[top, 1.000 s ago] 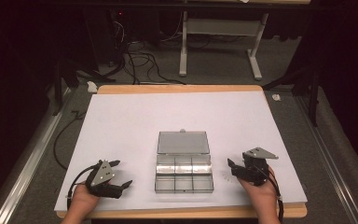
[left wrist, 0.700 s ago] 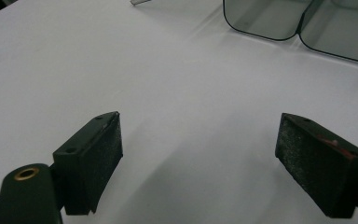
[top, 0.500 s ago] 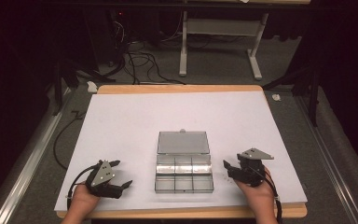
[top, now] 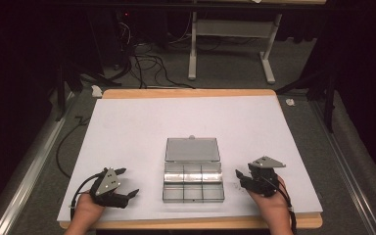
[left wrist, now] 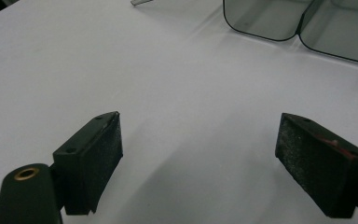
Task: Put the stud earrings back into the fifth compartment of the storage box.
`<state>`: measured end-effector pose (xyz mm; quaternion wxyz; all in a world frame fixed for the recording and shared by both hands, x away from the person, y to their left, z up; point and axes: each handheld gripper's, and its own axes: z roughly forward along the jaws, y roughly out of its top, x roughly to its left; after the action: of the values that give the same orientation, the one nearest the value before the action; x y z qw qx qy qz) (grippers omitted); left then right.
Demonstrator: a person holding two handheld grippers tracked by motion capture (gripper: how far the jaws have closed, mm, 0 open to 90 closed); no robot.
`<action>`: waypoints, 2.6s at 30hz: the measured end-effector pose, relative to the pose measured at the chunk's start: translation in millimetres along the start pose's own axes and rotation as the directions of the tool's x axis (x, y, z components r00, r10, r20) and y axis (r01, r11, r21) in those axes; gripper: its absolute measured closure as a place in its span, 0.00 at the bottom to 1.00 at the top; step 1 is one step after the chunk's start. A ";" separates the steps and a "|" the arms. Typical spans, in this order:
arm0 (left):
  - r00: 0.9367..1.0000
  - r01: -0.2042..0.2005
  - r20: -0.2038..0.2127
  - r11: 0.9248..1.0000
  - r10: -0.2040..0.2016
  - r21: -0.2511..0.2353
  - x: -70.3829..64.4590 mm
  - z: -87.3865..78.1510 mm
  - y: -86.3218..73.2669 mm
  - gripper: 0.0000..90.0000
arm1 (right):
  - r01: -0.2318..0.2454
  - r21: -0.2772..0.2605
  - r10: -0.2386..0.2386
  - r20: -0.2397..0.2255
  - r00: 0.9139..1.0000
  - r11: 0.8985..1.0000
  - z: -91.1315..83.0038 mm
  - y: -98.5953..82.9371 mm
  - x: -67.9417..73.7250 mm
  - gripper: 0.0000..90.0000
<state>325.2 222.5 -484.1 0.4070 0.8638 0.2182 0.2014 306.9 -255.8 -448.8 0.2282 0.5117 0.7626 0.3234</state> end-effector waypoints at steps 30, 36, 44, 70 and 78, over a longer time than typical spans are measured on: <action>0.999 0.033 0.016 0.999 -0.033 -0.025 3.7 -2.1 -1.0 0.17 | -0.003 0.294 0.018 -0.048 0.999 0.956 -9.3 -5.6 -1.6 0.72; 0.999 0.033 0.016 0.999 -0.033 -0.029 3.8 -2.6 -1.1 0.17 | 0.012 0.356 0.010 -0.059 0.998 0.934 -11.6 0.2 -1.9 0.74; 0.999 0.034 0.018 0.999 -0.034 -0.033 4.0 -2.9 -1.3 0.17 | 0.024 0.427 0.006 -0.067 0.998 0.904 -11.2 6.1 -3.8 0.77; 0.999 0.037 0.018 0.999 -0.036 -0.033 4.2 -3.0 -1.3 0.17 | 0.116 0.604 -0.027 -0.155 0.988 0.789 1.5 24.0 7.1 0.79; 0.999 0.037 0.019 0.999 -0.037 -0.034 4.3 -3.1 -1.3 0.17 | 0.131 0.620 -0.033 -0.167 0.985 0.774 5.3 29.7 10.5 0.80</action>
<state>326.9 227.4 -482.6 0.4273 0.8544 0.2270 0.1895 325.3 -236.7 -431.0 0.0020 0.4995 0.8629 0.0769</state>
